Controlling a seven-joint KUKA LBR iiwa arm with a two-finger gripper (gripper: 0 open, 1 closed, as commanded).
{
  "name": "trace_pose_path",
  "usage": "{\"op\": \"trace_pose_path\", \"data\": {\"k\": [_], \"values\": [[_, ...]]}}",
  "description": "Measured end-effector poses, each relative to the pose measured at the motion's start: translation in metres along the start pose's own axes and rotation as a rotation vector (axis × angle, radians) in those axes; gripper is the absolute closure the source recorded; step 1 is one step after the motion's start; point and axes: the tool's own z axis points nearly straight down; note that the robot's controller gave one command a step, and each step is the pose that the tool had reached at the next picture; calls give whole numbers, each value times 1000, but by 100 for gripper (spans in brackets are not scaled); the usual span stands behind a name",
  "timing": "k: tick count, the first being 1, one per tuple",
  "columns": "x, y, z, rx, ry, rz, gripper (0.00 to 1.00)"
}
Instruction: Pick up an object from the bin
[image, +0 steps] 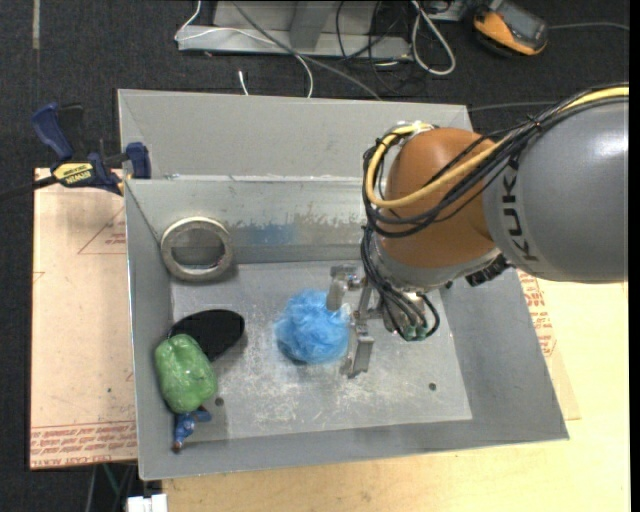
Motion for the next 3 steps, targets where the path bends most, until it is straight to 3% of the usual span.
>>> {"op": "trace_pose_path", "data": {"k": [1, 2, 3], "values": [[-119, 52, 57, -2, -3, 4, 100], [-119, 52, 57, -2, -3, 4, 100], [-80, 54, 112, -3, 0, -208, 100]]}}
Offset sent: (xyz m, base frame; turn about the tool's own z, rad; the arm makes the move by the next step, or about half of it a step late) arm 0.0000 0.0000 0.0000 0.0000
